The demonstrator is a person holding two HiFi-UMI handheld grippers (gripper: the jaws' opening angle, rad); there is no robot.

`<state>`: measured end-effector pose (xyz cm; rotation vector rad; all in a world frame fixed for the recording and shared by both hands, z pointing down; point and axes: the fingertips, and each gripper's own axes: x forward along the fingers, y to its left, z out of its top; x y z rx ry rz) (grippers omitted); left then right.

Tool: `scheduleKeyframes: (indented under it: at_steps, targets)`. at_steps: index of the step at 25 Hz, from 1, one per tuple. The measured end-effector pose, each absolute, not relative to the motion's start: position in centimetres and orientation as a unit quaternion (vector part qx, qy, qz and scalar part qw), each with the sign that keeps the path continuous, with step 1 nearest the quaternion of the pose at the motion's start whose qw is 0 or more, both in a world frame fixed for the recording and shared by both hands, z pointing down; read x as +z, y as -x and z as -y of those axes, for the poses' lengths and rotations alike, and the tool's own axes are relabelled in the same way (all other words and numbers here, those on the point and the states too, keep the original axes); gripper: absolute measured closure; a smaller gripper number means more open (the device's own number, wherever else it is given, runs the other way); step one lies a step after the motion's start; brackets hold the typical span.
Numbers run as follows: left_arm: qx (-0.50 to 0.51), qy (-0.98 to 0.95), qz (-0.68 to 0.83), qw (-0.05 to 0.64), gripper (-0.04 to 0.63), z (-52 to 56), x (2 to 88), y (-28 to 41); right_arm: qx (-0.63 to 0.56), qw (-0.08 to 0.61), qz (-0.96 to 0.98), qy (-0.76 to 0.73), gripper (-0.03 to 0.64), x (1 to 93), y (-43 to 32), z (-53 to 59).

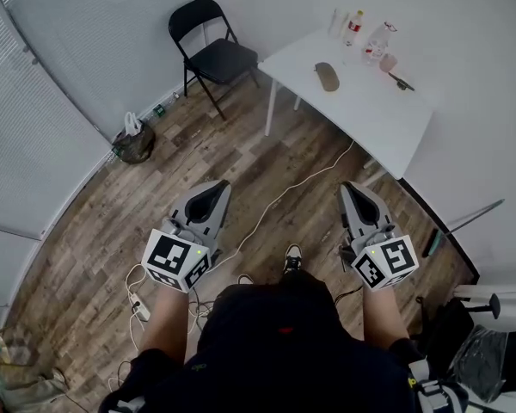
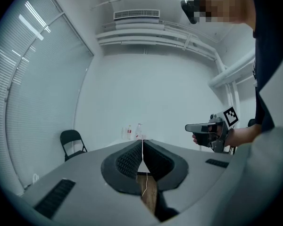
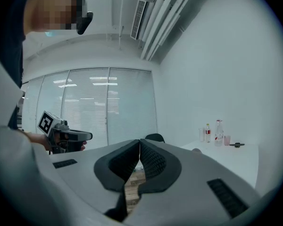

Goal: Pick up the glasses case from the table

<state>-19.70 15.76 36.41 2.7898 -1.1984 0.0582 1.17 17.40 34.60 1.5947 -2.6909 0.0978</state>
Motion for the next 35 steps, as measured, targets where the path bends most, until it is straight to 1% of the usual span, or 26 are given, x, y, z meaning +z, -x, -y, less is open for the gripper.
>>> scheduleKeyframes:
  at_steps: [3,7,12,17,23,29,35]
  targets:
    - [0.023,-0.919,0.389,0.056,0.572,-14.6,36.9,18.8,0.039,0.003,0.857,-0.513,0.597,35.3,-2.0,-16.1]
    - [0.033,-0.919,0.389,0.057,0.572,-12.3,37.3,17.7,0.035,-0.020,0.858,-0.512,0.597,35.1,-2.9,-13.5]
    - [0.044,-0.918,0.388,0.062,0.572,-7.5,37.7,15.4,0.035,-0.018,0.863,-0.503,0.597,35.4,-4.7,-7.8]
    - [0.046,-0.918,0.391,0.055,0.572,-1.6,36.9,11.2,0.045,-0.023,0.864,-0.501,0.597,35.6,-8.8,-1.8]
    - [0.049,-0.913,0.402,0.053,0.572,4.5,36.3,5.9,0.033,-0.046,0.863,-0.502,0.597,34.3,-14.7,4.6]
    - [0.051,-0.909,0.410,0.056,0.572,9.0,36.2,1.5,0.054,-0.045,0.857,-0.510,0.597,34.8,-19.7,9.9]
    - [0.061,-0.910,0.405,0.058,0.572,12.7,36.5,-0.4,0.063,-0.048,0.855,-0.513,0.597,35.7,-21.5,13.2]
